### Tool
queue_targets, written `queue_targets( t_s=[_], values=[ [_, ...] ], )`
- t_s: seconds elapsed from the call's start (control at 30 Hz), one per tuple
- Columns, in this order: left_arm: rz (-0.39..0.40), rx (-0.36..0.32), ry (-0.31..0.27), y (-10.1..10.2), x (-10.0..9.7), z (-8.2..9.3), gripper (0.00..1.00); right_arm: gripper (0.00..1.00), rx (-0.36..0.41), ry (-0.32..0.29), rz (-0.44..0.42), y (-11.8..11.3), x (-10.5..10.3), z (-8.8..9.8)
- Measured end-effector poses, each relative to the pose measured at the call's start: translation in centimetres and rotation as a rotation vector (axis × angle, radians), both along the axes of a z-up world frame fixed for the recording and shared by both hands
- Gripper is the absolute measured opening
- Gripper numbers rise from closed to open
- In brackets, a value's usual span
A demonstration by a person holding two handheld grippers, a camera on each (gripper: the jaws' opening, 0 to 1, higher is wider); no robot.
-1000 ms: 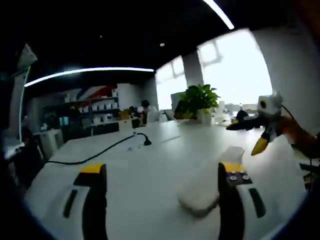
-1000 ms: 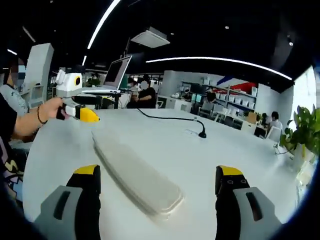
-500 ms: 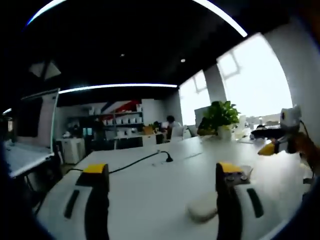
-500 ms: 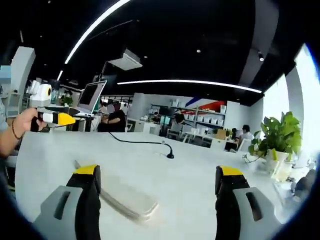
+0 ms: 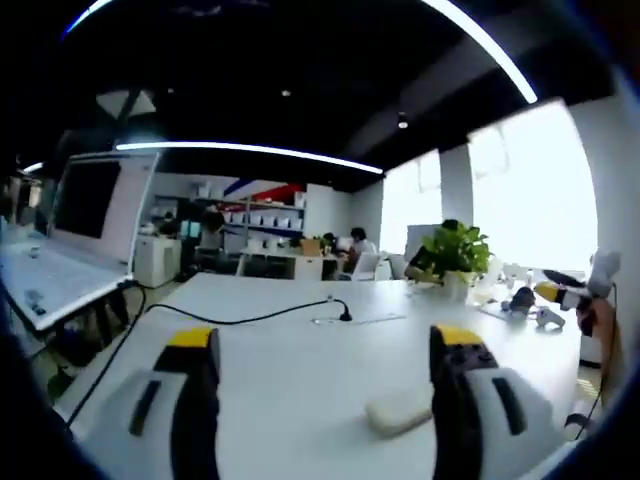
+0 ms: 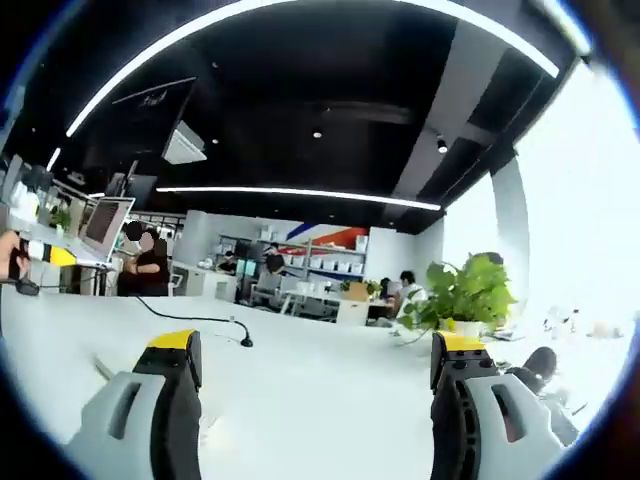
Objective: Arrange the utensils inside the cutlery case until each visible utensil rests in its matching compartment.
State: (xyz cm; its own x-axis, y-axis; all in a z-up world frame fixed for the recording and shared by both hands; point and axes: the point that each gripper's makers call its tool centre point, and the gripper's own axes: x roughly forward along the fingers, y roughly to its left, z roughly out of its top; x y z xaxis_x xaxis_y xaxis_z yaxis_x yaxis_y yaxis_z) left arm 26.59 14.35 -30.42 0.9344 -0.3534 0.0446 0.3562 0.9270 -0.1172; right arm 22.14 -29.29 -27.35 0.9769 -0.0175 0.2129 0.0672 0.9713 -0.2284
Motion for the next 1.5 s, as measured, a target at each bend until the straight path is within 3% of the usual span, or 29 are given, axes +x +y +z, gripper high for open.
queue_targets(
  t_s=[0.23,0.37,0.43,0.53,0.63,0.73,0.97,1.23,1.5],
  values=[
    [0.044,0.032,-0.04,1.2,-1.7,1.6,0.97,0.99,0.104,0.01,-0.016,-2.9,-3.8,0.9],
    [0.075,0.054,-0.043,1.7,-2.4,2.2,1.0,0.99,0.119,0.015,-0.049,-4.7,-5.3,1.4],
    [0.071,0.079,-0.048,1.7,-3.1,2.4,1.0,0.99,0.135,-0.013,-0.063,-5.2,-6.1,2.0],
    [0.048,0.071,-0.062,1.6,-4.1,2.9,1.0,0.99,0.161,-0.008,-0.045,-5.2,-6.7,2.2],
    [0.036,0.047,-0.083,1.4,-4.8,3.7,1.0,0.99,0.205,-0.016,-0.018,-5.2,-6.8,2.4],
    [0.026,0.031,-0.085,1.0,-5.1,4.1,1.0,0.99,0.162,0.001,0.0,-4.7,-6.3,2.2],
    [0.004,0.054,-0.077,0.0,-5.1,3.9,1.0,0.99,0.17,0.049,0.073,-3.2,-5.5,1.2],
    [-0.016,0.065,-0.073,-0.2,-4.8,3.8,1.0,0.99,0.155,0.062,0.098,-2.2,-5.2,1.3],
    [-0.013,0.052,-0.1,0.6,-4.1,5.3,1.0,0.99,0.175,0.064,0.107,-2.6,-4.7,1.0]
  ],
)
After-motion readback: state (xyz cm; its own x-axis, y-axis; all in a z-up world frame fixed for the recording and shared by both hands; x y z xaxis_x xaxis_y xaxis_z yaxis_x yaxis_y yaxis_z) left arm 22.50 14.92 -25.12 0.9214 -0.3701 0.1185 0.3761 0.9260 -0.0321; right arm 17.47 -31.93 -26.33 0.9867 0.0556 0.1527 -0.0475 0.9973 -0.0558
